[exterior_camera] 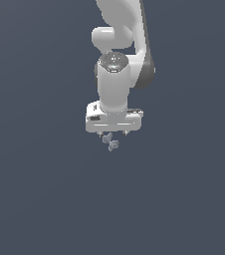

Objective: Pick up the object and move it to a goal position.

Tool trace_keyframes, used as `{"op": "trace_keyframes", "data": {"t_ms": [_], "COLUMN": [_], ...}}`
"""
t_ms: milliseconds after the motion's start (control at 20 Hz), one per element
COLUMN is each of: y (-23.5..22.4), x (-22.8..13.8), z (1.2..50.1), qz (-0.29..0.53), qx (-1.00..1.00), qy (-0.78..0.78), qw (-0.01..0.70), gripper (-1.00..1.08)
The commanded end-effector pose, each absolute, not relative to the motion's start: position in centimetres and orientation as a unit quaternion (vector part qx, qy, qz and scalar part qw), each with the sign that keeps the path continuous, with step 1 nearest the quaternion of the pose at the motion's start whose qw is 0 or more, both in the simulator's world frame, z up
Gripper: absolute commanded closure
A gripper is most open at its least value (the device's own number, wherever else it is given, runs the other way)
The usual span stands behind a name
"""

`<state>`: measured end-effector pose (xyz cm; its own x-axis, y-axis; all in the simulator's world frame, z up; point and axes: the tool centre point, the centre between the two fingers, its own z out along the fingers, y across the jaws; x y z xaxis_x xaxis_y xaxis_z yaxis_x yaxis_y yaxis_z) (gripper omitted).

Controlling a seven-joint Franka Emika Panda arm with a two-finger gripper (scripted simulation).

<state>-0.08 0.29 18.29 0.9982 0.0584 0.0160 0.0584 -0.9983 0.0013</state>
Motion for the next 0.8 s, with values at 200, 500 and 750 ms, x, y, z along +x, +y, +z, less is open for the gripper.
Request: {"op": "trace_keyframes", "data": {"t_ms": [200,500,750], "y": [-0.4,-1.9,-1.8], "x": [0.1,0.5,0.4], "z": [18.7,19.5,19.4], "qz": [0.010,0.014,0.014], "qx": [1.000,1.000,1.000], "qy": [0.019,-0.002,0.000], "qw": [-0.001,-0.006,-0.005], "gripper": [-0.92,-0.92,-0.92]}}
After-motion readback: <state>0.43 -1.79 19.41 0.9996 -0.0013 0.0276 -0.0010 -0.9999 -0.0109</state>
